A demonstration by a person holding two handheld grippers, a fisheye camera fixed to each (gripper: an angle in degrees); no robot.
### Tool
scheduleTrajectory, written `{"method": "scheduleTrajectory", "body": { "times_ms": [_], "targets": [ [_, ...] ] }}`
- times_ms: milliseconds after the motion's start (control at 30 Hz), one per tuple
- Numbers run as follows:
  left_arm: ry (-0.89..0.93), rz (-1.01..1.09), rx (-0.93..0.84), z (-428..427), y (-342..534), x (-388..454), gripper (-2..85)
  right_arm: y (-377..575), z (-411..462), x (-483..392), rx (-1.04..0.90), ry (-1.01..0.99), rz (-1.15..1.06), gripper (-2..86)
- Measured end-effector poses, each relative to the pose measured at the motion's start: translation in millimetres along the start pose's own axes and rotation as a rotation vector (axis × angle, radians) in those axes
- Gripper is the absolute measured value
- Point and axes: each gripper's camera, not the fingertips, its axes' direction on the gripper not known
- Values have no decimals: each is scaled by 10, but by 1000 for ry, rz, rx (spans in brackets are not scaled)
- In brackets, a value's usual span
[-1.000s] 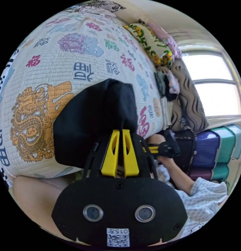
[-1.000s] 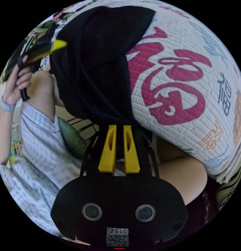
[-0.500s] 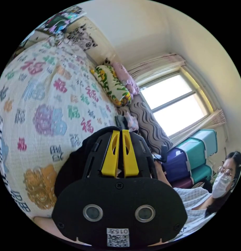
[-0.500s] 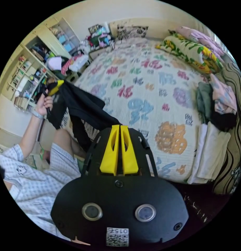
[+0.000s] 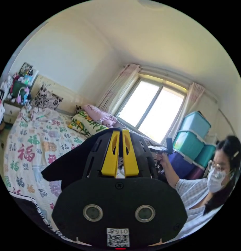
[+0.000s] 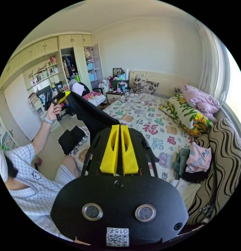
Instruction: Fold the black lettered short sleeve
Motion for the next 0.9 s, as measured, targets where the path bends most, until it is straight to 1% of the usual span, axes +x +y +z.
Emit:
{"method": "scheduleTrajectory", "body": {
  "times_ms": [67, 100, 133, 200, 233, 300, 400, 467, 500, 567, 633, 700, 767, 833, 900],
  "targets": [
    [20, 28, 0, -102, 178, 147, -6, 144, -183, -168, 36, -11, -11, -9],
    [29, 31, 14, -164, 295, 220, -6, 243, -348, -271, 86, -6, -8, -9],
    [24, 27, 36, -236, 398, 281, -6, 346, -571, -369, 158, 44, -3, -8],
    [26, 42, 69, -314, 517, 364, -6, 477, -905, -502, 240, 106, 1, -8],
    [38, 57, 90, -297, 587, 409, -6, 546, -1040, -590, 256, 108, -8, -8],
    [59, 63, 77, -134, 655, 431, -6, 633, -1008, -735, 196, 70, -24, -7],
    [15, 71, 14, 328, 827, 389, -6, 908, -480, -1011, 40, -14, -55, -6],
    [0, 54, -25, 646, 948, 305, -6, 1168, -28, -1254, -49, -106, -88, -5],
    [-1, 44, -47, 855, 1014, 246, -6, 1354, 275, -1462, -96, -188, -111, -2],
    [-5, 38, -61, 1142, 1079, 173, -6, 1626, 690, -1834, -127, -339, -132, 4],
    [6, 45, -72, 1503, 1086, 97, -5, 1859, 1168, -2372, -151, -562, -162, 30],
    [15, 64, -73, 1759, 1053, 61, -5, 1910, 1487, -2706, -181, -588, -156, 57],
    [23, 86, -73, 2012, 1007, 30, -5, 1875, 1721, -2928, -181, -525, -151, 76],
    [41, 108, -69, 2341, 945, -35, -5, 1809, 1920, -3060, -156, -305, -118, 104],
    [56, 126, -65, 2578, 892, -96, -5, 1793, 2016, -3087, -143, -177, -99, 112]
  ]
}}
